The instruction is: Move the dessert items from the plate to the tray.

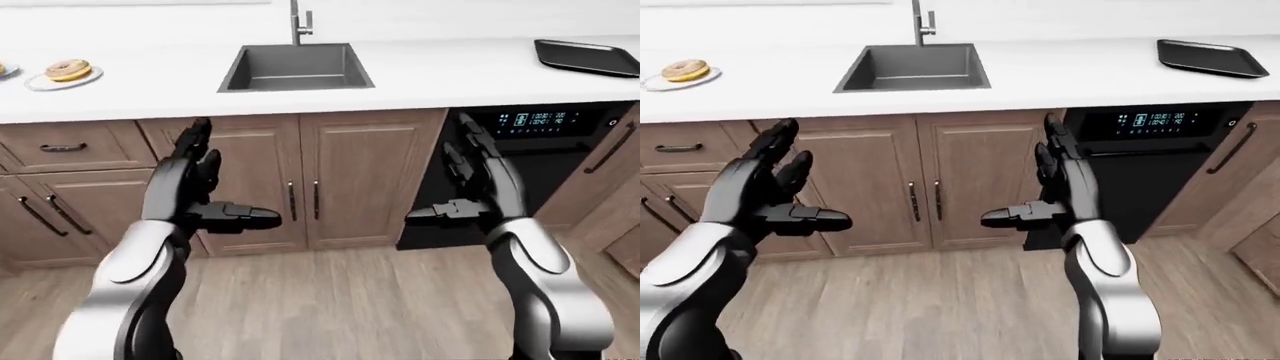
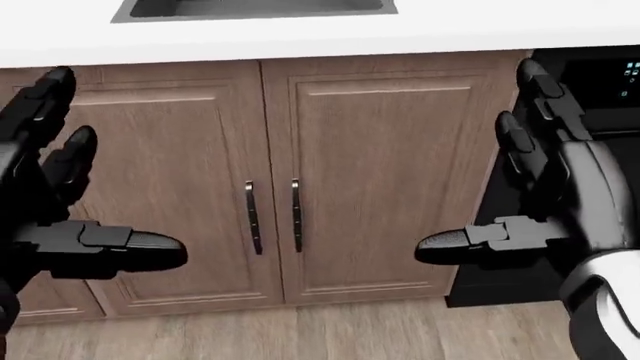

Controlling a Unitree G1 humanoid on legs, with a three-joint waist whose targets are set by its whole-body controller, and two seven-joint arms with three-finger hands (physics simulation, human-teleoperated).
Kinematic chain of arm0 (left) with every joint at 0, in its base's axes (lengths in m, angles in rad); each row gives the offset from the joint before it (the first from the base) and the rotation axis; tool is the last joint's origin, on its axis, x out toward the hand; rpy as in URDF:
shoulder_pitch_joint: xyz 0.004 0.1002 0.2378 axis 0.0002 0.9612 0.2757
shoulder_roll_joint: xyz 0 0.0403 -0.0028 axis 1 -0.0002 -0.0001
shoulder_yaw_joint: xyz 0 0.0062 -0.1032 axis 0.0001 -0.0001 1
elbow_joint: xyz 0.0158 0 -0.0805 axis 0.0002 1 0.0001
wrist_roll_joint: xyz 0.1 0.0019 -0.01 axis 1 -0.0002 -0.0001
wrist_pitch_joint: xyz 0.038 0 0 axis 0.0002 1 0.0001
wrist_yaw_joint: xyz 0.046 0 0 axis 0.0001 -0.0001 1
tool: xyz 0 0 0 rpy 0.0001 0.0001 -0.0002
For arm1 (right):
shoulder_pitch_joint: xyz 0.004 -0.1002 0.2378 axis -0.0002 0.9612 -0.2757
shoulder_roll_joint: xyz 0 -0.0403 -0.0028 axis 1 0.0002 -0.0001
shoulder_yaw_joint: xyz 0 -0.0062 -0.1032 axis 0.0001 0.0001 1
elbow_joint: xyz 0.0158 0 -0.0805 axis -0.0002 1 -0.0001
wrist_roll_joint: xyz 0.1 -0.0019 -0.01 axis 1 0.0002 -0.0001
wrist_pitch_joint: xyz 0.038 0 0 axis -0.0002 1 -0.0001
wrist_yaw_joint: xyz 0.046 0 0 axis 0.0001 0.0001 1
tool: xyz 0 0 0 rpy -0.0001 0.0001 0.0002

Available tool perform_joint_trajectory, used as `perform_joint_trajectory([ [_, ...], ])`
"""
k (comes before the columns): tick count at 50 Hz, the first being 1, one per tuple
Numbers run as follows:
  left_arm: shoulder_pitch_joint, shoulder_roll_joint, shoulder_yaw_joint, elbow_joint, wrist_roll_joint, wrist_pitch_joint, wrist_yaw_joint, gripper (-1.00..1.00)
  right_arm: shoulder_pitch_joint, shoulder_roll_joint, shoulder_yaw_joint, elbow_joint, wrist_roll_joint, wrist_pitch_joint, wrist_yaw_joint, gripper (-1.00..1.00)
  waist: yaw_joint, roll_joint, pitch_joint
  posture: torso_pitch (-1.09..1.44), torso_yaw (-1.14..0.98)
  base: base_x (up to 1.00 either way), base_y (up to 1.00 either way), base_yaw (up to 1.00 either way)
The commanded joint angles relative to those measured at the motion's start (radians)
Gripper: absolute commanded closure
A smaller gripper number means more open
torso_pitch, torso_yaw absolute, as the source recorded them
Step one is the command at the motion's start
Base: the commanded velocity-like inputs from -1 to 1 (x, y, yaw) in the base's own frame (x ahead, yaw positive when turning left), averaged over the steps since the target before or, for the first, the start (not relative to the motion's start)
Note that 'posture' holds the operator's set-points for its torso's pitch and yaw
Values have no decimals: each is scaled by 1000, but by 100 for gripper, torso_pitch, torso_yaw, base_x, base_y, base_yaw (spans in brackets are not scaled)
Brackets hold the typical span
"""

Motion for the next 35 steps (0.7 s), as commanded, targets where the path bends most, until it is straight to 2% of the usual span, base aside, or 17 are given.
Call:
perform_joint_trajectory([
  [1,-43,20,32,-41,-11,-12,10,-100,-40,-9,7,-46,14,-5,5,-100,7,-8,-30,0,0,0,70,0],
  [4,-39,25,34,-36,-22,-19,16,-100,-48,-10,7,-49,19,3,0,-100,8,1,-29,0,0,0,69,0],
  [7,-56,36,45,-51,-37,13,24,-100,-57,-11,9,-59,27,14,-1,-100,2,51,-11,0,0,0,69,0],
  [9,-48,37,48,-49,-42,4,24,-100,-53,-10,15,-48,21,-2,1,-100,2,113,-22,0,0,0,69,0],
  [10,-49,40,50,-46,-44,2,25,-100,-57,-11,12,-58,26,11,-1,-100,8,178,-39,0,0,0,70,0],
  [11,-55,43,52,-48,-48,11,28,-100,-62,-14,11,-55,25,10,0,-100,10,143,-34,0,0,0,69,0],
  [12,-56,43,52,-48,-51,10,30,-100,-66,-17,12,-59,23,15,0,-100,13,133,-19,0,0,0,70,0],
  [22,-51,43,57,-63,-69,27,40,-100,-42,-13,4,-67,22,2,9,-100,19,31,-3,0,0,0,69,0],
  [23,-43,40,54,-63,-69,19,42,-100,-37,-9,4,-57,23,-12,13,-100,18,14,-7,0,0,0,70,0],
  [24,-51,41,57,-64,-72,30,43,-100,-36,-9,6,-61,23,-10,11,-100,9,-23,-23,0,0,0,74,0],
  [25,-59,40,63,-73,-78,46,46,-100,-37,-9,8,-64,22,-6,9,-100,0,21,-4,0,0,0,77,0],
  [26,-49,40,58,-65,-77,30,46,-100,-35,-8,9,-58,21,-14,12,-100,11,-3,-21,0,0,0,78,0],
  [28,-36,38,50,-53,-74,6,47,-100,-38,-7,6,-64,26,-6,10,-100,8,-9,-35,0,0,0,79,0],
  [30,-39,42,54,-49,-78,7,45,-100,-40,-8,4,-59,29,-8,11,-100,8,5,-25,0,0,0,80,0],
  [33,-38,46,58,-47,-81,4,44,-100,-39,-6,13,-61,27,-9,7,-100,3,58,-7,0,0,1,83,0],
  [34,-37,48,61,-51,-84,7,43,-100,-39,-6,13,-68,29,-3,7,-100,3,86,-12,0,0,2,84,0],
  [35,-45,52,65,-54,-87,18,43,-100,-43,-7,10,-76,32,6,5,-100,2,136,-27,0,0,3,84,0],
])
